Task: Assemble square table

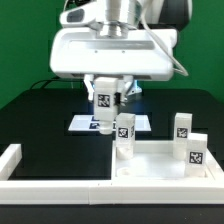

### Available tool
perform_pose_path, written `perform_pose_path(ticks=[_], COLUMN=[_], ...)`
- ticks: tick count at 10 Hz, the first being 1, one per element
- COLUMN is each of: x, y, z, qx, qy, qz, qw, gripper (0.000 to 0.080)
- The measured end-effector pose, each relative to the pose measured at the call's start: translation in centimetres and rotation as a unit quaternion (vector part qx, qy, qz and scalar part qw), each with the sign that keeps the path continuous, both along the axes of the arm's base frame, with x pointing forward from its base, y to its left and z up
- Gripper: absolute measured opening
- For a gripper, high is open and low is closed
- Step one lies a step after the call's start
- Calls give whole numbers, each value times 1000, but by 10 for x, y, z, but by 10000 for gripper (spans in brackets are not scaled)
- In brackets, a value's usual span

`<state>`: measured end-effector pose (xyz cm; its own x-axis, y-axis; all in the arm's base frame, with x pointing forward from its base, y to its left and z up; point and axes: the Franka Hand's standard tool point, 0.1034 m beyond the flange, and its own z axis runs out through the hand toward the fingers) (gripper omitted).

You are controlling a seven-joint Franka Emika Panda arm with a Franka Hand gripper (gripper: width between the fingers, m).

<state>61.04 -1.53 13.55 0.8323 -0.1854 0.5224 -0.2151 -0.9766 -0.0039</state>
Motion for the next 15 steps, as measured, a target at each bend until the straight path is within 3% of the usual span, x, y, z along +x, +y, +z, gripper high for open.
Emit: perform_pose_path(ticks=[5, 8, 15], x=[-5, -8, -4], y=[21, 29, 27], z=[-34, -42, -49], qx=[-5, 6, -1], qy=[6, 20, 16], qz=[21, 10, 17], qw=[1000, 1000, 1000], gripper=[287, 287, 287])
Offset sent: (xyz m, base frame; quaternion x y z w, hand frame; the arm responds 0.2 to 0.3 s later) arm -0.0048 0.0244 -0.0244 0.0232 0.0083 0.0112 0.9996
